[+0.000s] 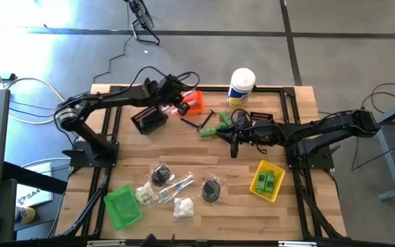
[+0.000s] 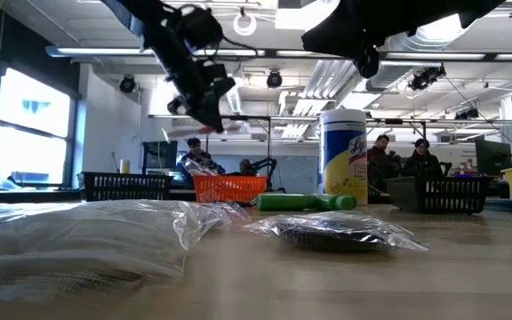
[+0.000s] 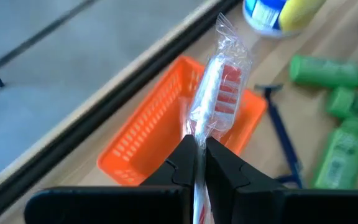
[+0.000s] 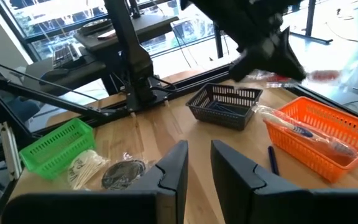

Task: Pick & Place Travel size toiletries
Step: Put the red toothbrush into the orange bin, then put the green shampoo bottle into the yellow bin

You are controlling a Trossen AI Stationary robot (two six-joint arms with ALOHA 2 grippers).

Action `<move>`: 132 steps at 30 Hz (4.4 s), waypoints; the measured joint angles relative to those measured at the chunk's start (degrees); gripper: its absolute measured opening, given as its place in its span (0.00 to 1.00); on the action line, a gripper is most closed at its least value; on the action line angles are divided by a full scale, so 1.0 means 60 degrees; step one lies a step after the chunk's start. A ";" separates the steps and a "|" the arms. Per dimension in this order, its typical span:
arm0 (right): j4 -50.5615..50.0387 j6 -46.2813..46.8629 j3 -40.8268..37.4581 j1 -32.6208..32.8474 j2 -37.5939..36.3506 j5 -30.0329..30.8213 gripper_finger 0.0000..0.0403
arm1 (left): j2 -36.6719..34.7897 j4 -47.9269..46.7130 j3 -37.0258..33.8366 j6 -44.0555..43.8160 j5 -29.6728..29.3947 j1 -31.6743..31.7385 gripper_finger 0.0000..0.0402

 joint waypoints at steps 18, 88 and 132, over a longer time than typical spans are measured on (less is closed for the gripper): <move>-0.0100 0.0251 0.0000 0.0004 0.0000 0.0004 0.15 | 0.2875 -0.1927 0.2528 0.0852 0.0193 0.0659 0.03; -0.0149 -0.0299 0.0000 -0.0637 0.0000 -0.0863 0.15 | 0.0074 -0.0538 0.1366 -0.0088 0.1498 -0.1976 0.03; -0.0715 0.0115 0.0004 -0.0608 0.0000 -0.1914 0.15 | -0.3002 0.3789 -0.3069 -0.0945 0.0224 -0.6767 0.01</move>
